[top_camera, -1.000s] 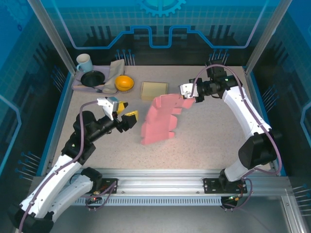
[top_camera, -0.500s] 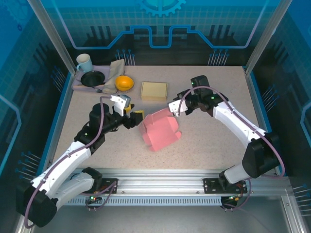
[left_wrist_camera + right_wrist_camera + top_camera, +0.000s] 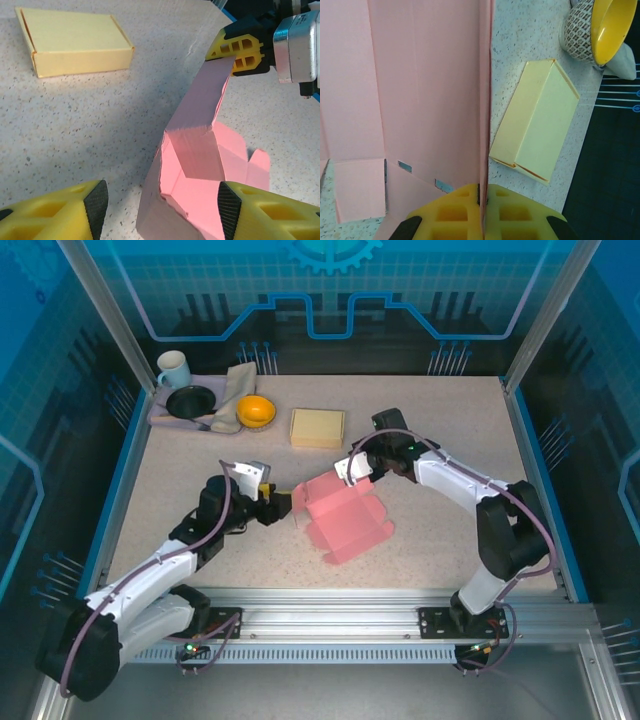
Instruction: Fold the paper box
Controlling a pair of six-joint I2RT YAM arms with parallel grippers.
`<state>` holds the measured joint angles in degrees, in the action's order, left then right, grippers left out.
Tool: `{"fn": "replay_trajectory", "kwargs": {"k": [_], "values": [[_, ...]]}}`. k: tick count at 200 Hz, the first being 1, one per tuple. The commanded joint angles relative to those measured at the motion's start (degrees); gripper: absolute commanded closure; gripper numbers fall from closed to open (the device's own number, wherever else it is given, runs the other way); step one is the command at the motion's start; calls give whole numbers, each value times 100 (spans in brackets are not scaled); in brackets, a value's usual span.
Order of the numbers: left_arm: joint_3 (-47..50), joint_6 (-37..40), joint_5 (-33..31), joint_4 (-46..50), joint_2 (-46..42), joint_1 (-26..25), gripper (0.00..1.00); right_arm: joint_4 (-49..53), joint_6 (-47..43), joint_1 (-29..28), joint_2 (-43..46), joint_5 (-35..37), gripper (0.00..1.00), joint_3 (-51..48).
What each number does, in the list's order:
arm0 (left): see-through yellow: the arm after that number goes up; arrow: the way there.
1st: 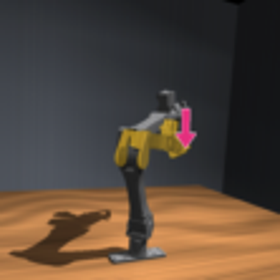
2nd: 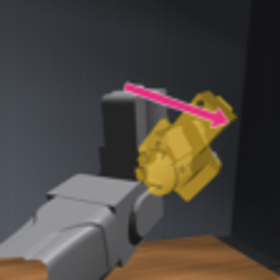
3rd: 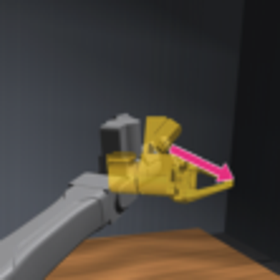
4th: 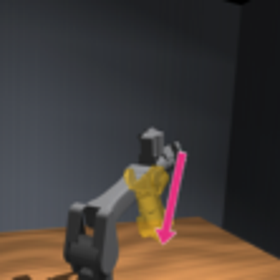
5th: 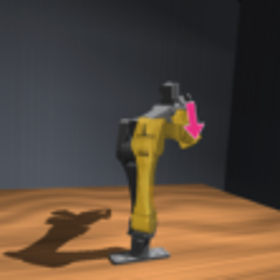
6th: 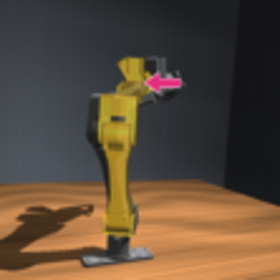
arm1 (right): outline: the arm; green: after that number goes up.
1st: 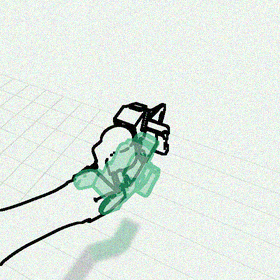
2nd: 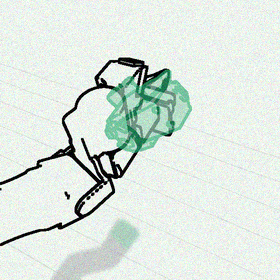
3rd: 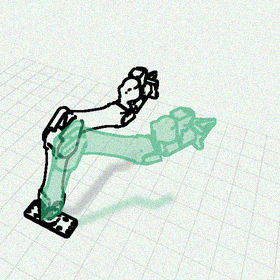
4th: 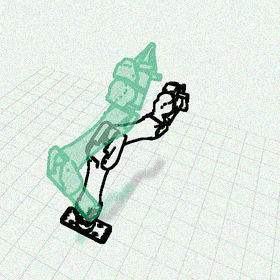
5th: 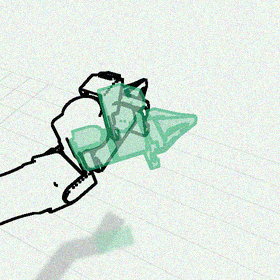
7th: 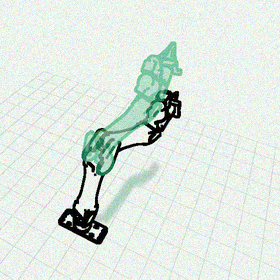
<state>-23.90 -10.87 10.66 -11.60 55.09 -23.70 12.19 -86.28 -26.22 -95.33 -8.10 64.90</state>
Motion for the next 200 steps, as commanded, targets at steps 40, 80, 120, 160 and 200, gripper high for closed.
{"fn": "replay_trajectory", "kwargs": {"k": [40,80,120,160,200], "values": [[276,-316,-133,-260,90,-29,42,-634,-55,-26,-221,179,100,-287],[633,-485,-184,-180,-119,-25,49,-863,-64,17,-166,177,100,-408],[709,-433,-265,-14,-164,-23,49,-2702,-366,-37,-52,360,100,-1250],[573,-373,-172,-84,177,-83,49,-4345,-386,-148,-201,743,100,-1839],[485,-258,-226,-120,506,-333,50,-4849,-170,-200,-149,851,100,-2035]]}}
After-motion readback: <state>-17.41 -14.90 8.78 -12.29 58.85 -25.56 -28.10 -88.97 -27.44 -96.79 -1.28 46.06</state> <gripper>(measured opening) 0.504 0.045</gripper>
